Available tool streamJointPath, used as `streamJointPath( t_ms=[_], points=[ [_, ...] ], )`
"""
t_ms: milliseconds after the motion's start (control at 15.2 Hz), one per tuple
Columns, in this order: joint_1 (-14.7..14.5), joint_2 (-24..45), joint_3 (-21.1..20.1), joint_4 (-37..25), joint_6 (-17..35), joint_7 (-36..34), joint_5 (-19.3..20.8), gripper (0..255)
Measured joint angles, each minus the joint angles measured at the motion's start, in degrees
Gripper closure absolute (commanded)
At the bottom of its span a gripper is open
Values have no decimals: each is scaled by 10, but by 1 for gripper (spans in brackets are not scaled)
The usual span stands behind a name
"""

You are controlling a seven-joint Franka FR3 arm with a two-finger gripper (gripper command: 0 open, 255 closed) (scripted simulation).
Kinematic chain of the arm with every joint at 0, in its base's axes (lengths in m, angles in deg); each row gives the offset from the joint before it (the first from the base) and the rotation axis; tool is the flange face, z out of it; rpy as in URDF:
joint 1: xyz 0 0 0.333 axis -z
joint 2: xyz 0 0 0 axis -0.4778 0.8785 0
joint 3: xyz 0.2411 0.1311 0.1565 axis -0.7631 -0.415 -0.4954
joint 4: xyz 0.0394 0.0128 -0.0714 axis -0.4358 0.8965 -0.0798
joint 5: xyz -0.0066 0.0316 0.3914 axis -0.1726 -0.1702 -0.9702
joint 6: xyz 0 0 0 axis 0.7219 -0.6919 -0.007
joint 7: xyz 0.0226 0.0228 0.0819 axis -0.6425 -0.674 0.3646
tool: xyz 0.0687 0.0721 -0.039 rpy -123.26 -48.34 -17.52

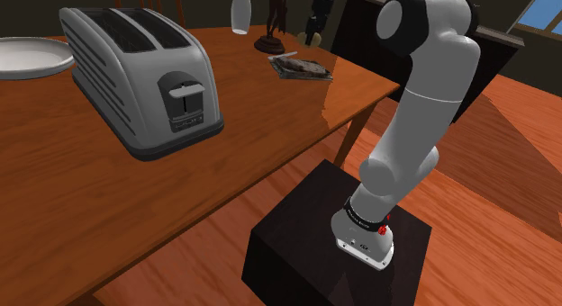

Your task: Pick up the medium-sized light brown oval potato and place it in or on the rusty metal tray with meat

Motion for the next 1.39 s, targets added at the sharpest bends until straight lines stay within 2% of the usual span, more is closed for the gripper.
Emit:
streamJointPath(
  t_ms=[726,1122,1188,1386],
  points=[
    [-3,-9,-1,94,86,2,2,255],
    [-3,-10,-1,100,91,2,2,255],
    [-3,-10,-1,100,91,2,2,0],
    [-3,-9,-1,100,91,2,2,0]
  ],
)
